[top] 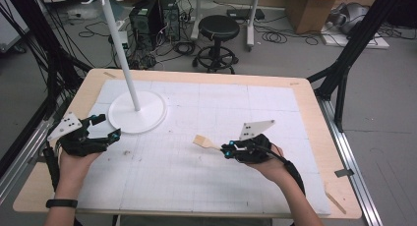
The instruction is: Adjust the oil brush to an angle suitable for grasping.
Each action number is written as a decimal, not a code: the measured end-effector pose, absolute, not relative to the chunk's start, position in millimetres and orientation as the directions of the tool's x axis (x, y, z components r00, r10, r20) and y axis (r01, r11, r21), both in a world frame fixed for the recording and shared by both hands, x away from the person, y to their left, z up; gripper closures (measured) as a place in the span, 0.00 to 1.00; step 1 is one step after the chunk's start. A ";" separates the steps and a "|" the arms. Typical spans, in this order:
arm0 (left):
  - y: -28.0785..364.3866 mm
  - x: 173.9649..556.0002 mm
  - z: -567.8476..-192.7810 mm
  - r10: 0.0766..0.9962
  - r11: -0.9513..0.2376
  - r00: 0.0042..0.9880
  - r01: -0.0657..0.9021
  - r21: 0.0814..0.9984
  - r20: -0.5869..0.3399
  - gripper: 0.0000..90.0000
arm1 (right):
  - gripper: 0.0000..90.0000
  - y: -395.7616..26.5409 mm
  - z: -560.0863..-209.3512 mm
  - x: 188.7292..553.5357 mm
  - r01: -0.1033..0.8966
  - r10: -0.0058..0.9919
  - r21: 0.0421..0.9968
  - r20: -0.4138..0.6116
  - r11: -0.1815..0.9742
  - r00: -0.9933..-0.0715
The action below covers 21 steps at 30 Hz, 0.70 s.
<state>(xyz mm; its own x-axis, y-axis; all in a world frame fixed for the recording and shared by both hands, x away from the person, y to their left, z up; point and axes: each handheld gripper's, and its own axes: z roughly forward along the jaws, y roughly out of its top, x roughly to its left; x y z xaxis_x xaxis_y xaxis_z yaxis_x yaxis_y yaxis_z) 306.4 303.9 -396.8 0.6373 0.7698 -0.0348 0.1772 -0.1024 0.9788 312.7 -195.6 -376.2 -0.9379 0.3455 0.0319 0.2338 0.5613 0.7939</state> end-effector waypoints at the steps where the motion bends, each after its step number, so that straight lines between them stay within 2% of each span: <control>1: 304.3 306.1 -395.9 0.769 -0.099 0.638 0.175 0.980 -0.037 0.19 | 0.91 -190.7 -374.7 314.6 0.214 0.329 0.796 0.020 0.566 -0.944; 10: 307.5 303.5 -388.4 0.760 -0.081 0.648 0.155 0.985 -0.040 0.19 | 0.91 -121.2 -368.8 328.2 0.103 0.170 0.794 -0.001 0.600 -0.985; 16: 307.9 303.2 -385.5 0.748 -0.055 0.661 0.148 0.987 -0.058 0.19 | 0.91 -70.8 -379.0 335.8 0.073 0.080 0.789 0.031 0.610 -0.996; 21: 309.2 302.9 -384.1 0.745 -0.046 0.664 0.142 0.989 -0.060 0.19 | 0.91 -46.6 -390.9 336.1 0.052 0.030 0.780 0.043 0.624 -0.999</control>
